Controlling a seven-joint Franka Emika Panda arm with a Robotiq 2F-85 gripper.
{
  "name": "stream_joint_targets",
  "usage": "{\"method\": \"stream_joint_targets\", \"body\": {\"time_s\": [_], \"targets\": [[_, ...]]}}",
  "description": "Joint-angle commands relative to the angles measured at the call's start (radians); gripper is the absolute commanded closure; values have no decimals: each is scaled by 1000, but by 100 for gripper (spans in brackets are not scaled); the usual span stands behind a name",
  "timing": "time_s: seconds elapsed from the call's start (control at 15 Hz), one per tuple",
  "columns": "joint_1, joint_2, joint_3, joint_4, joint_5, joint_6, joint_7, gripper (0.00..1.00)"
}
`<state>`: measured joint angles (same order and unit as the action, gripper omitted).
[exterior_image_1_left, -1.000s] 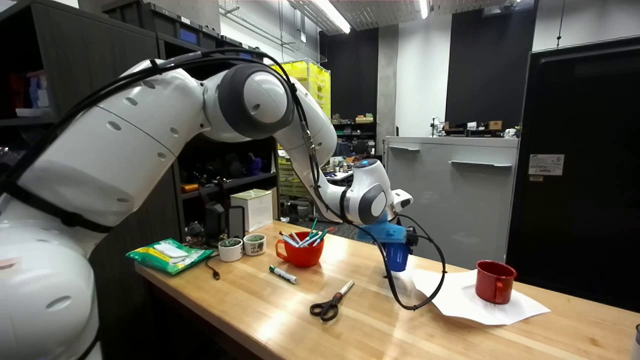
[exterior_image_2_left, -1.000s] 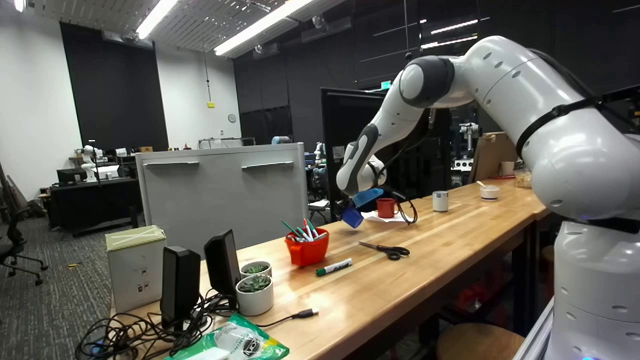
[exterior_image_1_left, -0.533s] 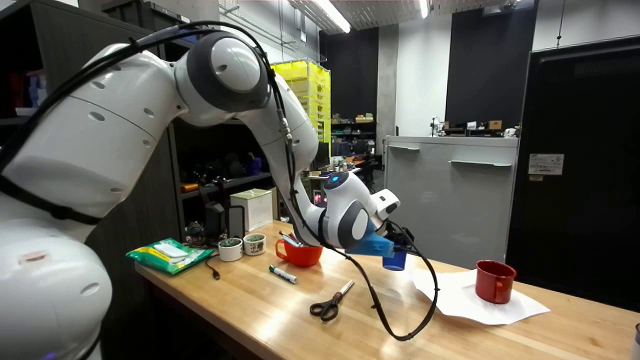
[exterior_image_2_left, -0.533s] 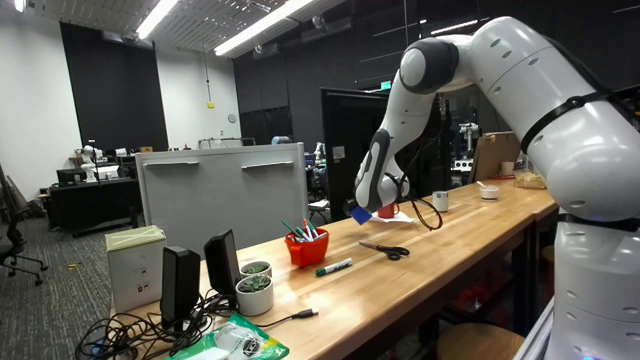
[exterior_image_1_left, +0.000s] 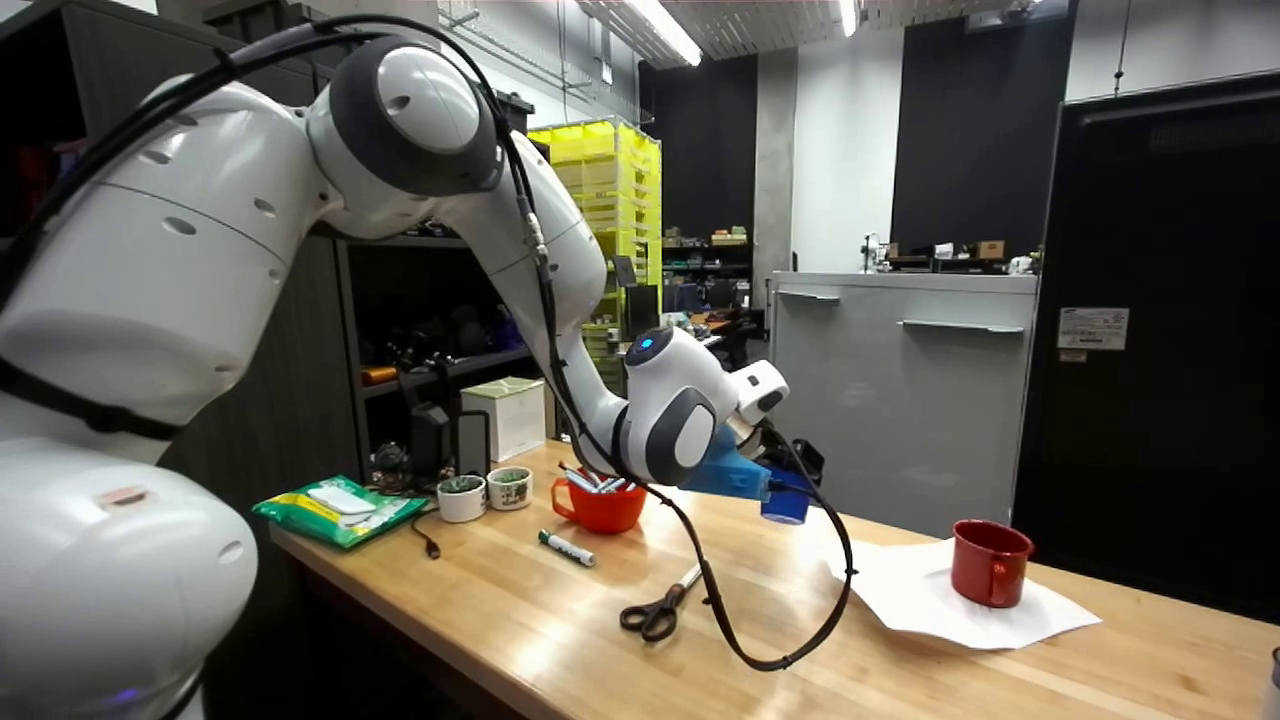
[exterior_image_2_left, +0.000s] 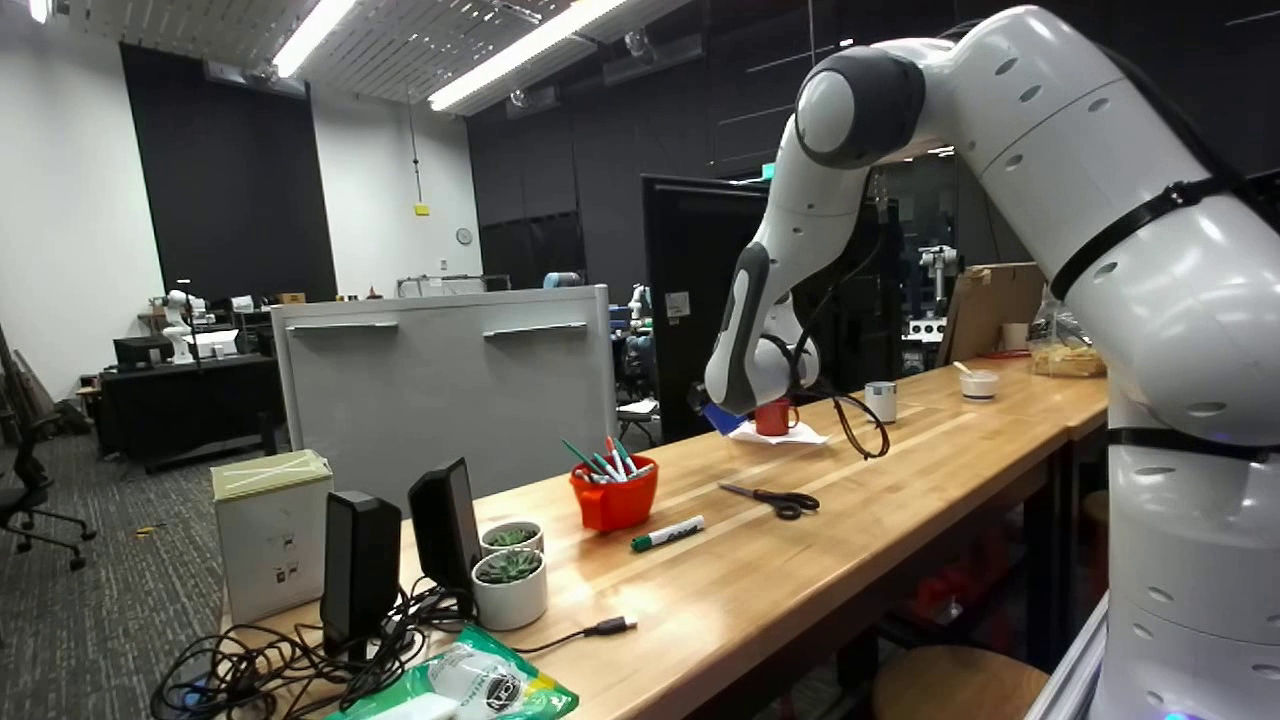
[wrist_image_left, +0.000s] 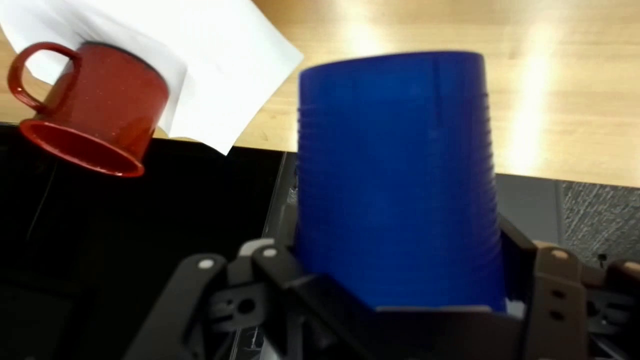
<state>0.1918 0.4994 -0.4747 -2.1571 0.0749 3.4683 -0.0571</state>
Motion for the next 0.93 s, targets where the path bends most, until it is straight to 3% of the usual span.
{"method": "stream_joint_targets", "body": {"time_s": [0.0,0.33,0.87], "targets": [[110,-7,-105,4,85,0,3,40],[205,52,-211,26,184,-12,29,40],[259,243,-307,78,317,-15,120,40]]}}
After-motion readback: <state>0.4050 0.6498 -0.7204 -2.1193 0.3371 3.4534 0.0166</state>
